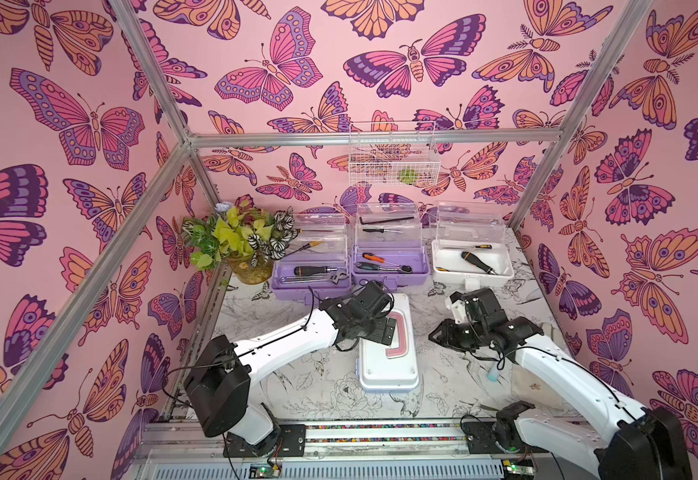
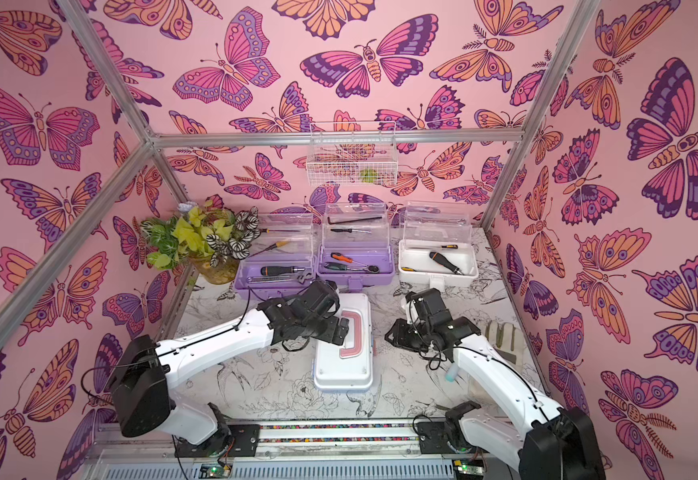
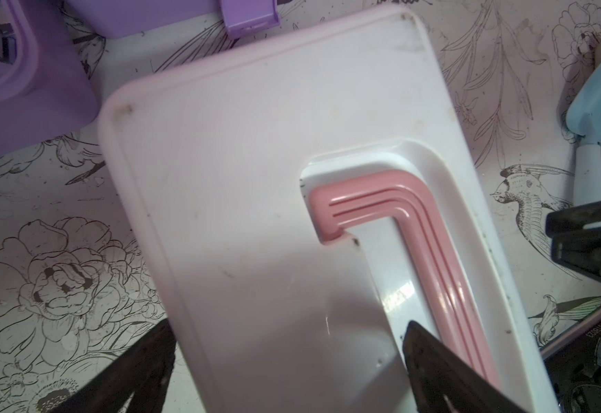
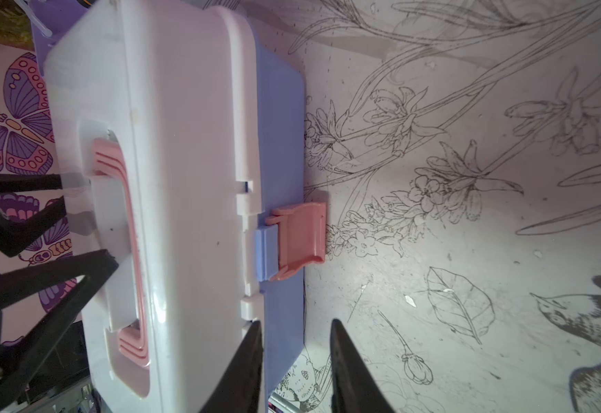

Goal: Close toolboxes
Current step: Fasten the toolbox latch on the toolbox.

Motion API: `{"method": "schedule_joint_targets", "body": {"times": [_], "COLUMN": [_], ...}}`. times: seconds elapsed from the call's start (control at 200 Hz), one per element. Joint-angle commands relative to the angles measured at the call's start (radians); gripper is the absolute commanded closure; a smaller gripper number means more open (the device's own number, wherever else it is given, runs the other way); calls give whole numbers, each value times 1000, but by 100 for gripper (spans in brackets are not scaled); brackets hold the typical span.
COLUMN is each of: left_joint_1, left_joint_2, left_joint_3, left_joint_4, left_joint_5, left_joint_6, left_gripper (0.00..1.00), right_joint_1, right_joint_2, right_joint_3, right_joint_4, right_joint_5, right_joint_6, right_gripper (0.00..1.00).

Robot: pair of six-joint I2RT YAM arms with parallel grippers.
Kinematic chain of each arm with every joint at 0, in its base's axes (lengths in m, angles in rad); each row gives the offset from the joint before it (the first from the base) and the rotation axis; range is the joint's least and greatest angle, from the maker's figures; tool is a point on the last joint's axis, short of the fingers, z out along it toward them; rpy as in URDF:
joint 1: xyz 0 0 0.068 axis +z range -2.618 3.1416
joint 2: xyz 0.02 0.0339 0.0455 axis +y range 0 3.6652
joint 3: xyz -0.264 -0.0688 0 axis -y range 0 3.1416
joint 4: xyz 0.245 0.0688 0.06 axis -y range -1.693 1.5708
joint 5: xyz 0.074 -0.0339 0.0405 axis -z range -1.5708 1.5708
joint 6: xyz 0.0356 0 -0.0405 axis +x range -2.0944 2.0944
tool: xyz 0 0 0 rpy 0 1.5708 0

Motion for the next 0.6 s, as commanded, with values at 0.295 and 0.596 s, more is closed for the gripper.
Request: {"method": "schedule_joint_targets", "body": {"times": [0.295,0.596], "left_joint_1": [173,340], "left_joint_2": [-135,-280], "left_joint_3": [-245,-431], "left_joint_4": [47,164], "left_joint_5": [112,246], "left_joint_6": [-46,-76], "left_gripper": [4,12], "right_joint_1": [-7,11], "right_joint_2": [104,141], "right_joint_3": [-88,-162], "right_joint_4": [232,416], "right_joint_5": [-230,-306], "right_joint_6": [18,23], "right_gripper": [66,67]}}
